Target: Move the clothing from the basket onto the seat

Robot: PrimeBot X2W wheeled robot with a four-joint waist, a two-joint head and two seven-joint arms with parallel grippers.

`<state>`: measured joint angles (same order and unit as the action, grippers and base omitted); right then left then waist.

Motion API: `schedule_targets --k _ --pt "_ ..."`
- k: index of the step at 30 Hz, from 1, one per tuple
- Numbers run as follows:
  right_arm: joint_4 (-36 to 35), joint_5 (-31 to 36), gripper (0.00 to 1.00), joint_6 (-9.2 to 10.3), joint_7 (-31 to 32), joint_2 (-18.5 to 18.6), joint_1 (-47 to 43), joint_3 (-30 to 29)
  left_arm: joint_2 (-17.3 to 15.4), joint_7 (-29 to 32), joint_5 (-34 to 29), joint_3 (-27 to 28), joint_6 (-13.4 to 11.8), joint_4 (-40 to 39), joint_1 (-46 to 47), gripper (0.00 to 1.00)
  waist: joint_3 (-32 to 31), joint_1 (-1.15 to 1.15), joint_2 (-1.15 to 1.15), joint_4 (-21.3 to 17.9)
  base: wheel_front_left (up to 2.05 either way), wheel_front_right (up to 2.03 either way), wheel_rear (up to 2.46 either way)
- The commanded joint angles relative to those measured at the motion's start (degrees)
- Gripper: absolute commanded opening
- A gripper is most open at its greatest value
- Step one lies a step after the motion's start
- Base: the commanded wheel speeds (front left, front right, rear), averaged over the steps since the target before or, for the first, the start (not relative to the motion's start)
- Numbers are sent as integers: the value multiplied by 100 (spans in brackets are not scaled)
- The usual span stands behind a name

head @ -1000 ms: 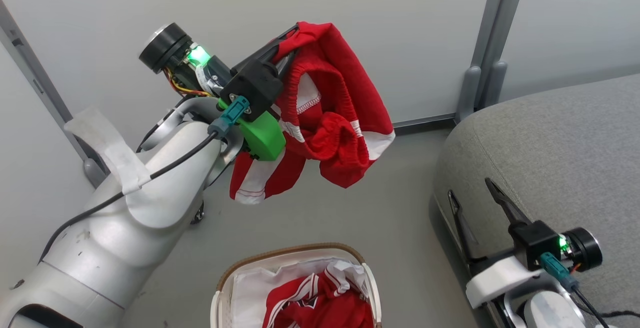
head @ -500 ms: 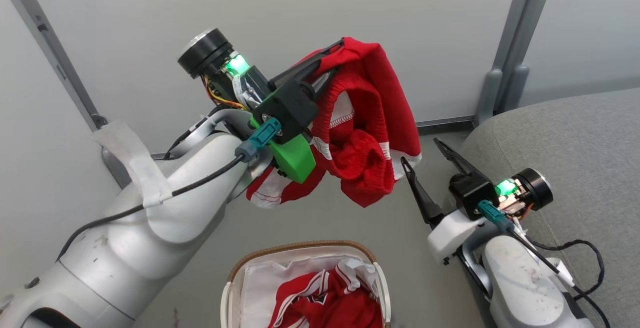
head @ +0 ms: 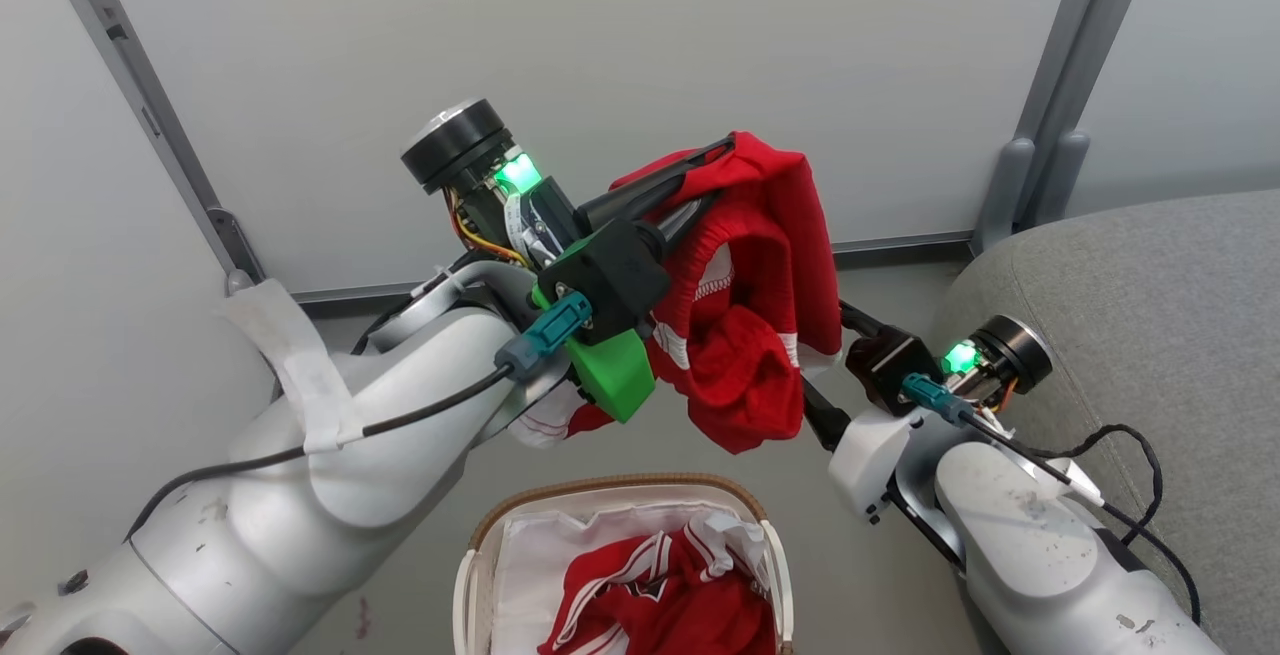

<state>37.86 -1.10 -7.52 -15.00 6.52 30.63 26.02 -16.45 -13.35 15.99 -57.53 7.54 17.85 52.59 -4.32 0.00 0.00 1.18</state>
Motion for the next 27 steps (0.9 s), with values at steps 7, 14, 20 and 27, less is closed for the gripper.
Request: schedule_targets --k 7,14,20,27 --pt "195 -509 22 6 -28 264 436 584 -109 -13 55 -99 -15 -98 -219 0 38 0 0 -29 0 0 0" --pt "296 -663 0 6 -28 305 654 809 -134 -20 189 -53 -129 -103 -372 0 78 0 0 -21 0 0 0" --pt "167 -628 0 6 -28 328 637 476 -131 -70 558 104 -308 48 -835 0 97 0 0 -57 0 0 0" --pt "-175 -360 0 6 -28 392 525 -218 100 -175 1143 439 -646 362 -1812 48 113 0 0 -120 0 0 0"
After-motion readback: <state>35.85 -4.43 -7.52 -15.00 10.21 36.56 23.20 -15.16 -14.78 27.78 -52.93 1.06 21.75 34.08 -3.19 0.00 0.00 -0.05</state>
